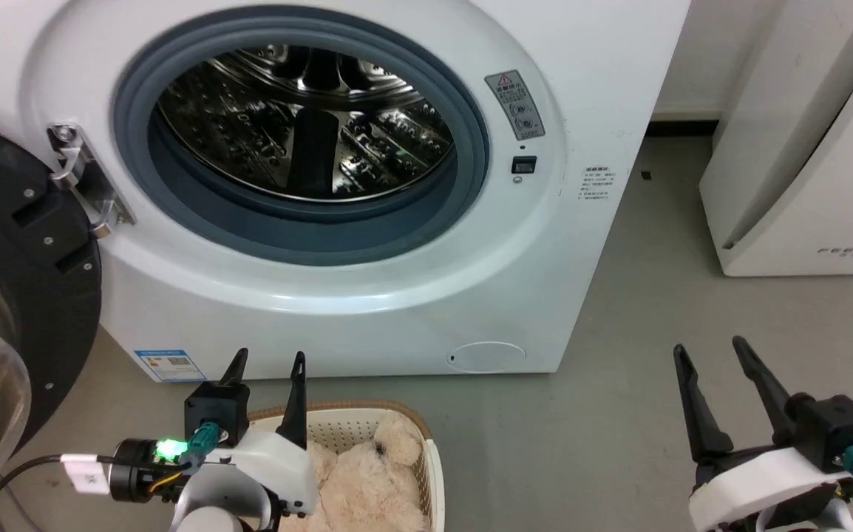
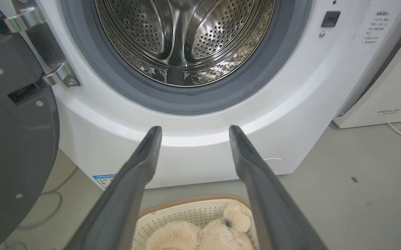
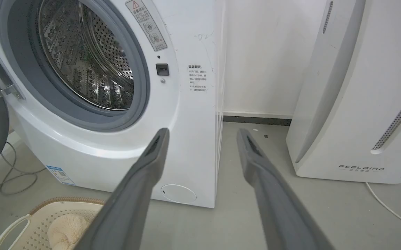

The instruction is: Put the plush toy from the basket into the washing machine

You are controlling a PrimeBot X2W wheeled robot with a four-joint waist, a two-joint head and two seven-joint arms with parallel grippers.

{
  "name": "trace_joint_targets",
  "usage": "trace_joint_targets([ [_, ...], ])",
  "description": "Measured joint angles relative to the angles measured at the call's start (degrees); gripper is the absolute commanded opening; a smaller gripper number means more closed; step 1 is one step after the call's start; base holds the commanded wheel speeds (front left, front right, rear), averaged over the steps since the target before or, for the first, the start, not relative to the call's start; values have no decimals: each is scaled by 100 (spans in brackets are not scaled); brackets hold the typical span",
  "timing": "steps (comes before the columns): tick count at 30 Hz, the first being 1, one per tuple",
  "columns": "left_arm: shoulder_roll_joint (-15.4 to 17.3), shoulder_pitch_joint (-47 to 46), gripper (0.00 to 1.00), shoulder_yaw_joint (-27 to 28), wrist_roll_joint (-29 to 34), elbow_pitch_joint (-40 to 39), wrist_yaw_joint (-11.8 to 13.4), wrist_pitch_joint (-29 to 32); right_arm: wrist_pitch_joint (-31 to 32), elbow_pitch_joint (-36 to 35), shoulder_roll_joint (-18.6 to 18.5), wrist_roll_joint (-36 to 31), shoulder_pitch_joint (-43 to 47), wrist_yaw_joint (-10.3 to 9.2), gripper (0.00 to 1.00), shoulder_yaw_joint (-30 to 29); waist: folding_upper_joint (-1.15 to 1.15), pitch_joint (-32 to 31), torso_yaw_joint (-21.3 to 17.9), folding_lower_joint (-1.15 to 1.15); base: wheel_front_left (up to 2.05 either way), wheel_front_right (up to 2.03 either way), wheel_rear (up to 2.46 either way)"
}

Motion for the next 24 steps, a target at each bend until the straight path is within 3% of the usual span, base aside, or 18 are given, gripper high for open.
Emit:
trace_joint_targets([
  [24,233,-1176,100,-390,-41,1867,8,107,-293,-220,0,410,-516,-1,100,-152,0,1355,-259,1,0,0,0],
])
